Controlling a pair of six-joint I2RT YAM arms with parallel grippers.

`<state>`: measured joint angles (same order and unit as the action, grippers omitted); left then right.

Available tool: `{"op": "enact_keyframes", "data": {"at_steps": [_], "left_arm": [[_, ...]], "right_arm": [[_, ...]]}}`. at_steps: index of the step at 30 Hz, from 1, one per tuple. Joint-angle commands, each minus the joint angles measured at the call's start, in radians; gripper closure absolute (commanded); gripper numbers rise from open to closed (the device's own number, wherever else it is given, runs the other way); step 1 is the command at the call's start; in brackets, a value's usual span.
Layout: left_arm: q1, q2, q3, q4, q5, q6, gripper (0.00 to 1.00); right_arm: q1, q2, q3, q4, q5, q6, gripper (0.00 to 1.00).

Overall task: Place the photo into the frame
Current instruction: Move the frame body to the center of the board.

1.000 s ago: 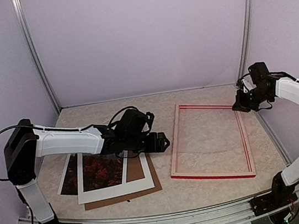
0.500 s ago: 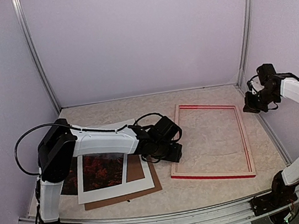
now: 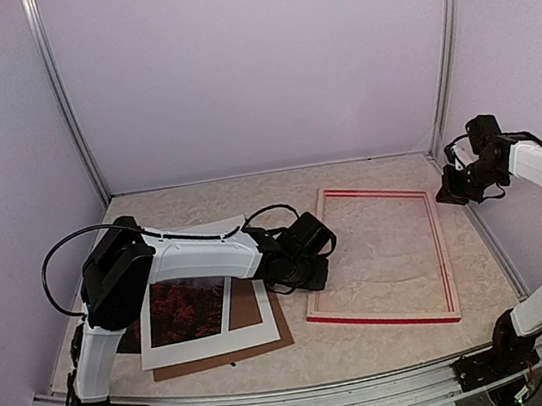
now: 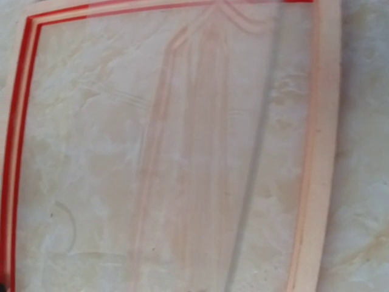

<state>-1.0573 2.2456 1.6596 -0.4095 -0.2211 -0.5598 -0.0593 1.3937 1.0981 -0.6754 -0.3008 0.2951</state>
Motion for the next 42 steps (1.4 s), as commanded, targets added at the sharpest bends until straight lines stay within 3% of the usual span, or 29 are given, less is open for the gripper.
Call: {"op": "enact_keyframes", "data": {"at_steps": [1, 10, 24, 33, 38, 42], "left_arm": [[-0.003, -0.008, -0.062, 0.024, -0.037, -0.080, 0.81], [-0.007, -0.124, -0.296, 0.163, -0.037, -0.270, 1.00], [-0.031, -0.282, -0.591, 0.248, -0.120, -0.494, 1.00], [-0.080, -0.357, -0.629, 0.206, -0.133, -0.498, 1.00], [-0.096, -0.393, -0.625, 0.173, -0.143, -0.487, 0.94], [-0.105, -0.415, -0.602, 0.149, -0.153, -0.470, 0.75]], "right_arm": [[-0.008, -0.037, 0.001, 0.018, -0.084, -0.023, 1.00], [-0.007, -0.011, 0.031, 0.014, -0.178, -0.050, 1.00], [0.057, 0.020, 0.059, 0.043, -0.274, -0.054, 1.00], [0.167, -0.007, 0.104, 0.067, -0.344, 0.022, 1.00], [0.188, -0.026, 0.140, 0.055, -0.356, 0.046, 1.00], [0.208, -0.032, 0.155, 0.055, -0.375, 0.066, 1.00]]}}
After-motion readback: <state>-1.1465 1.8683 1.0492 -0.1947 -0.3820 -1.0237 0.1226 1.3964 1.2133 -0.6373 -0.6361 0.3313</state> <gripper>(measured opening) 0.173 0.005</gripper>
